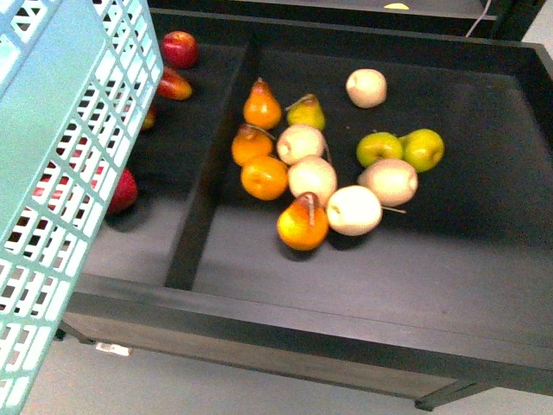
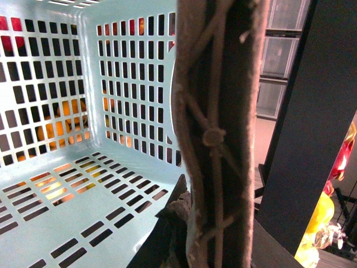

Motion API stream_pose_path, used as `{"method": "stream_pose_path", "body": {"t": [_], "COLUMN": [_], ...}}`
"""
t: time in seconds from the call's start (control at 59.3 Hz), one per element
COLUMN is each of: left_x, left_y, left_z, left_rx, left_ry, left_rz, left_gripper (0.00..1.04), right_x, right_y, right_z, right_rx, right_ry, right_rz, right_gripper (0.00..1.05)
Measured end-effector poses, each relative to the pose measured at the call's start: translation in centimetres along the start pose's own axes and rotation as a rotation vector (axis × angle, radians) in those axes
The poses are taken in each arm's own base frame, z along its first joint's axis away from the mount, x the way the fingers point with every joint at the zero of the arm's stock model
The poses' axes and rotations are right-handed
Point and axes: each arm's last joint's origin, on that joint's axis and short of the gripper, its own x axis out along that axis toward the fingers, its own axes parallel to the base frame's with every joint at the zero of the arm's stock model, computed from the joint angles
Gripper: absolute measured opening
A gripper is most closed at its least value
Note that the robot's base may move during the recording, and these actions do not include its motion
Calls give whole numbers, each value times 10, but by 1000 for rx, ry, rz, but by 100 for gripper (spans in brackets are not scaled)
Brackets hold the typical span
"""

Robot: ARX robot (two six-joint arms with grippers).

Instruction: Pick mango and avocado into basket

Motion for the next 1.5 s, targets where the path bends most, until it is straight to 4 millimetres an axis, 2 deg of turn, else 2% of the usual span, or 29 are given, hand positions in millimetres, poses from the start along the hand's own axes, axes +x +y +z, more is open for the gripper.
{"method": "stream_pose_path", "body": {"t": [1.502], "left_x": [0], "left_y": [0], "left_z": [0], "left_rx": [-1], "left_ry": [-1], "left_rz": [1], "left_gripper": [7], "right_x": [0], "right_y": [0], "right_z": [0], "right_rx": [0], "right_ry": [0], "right_rz": [2], "right_gripper": [96]}}
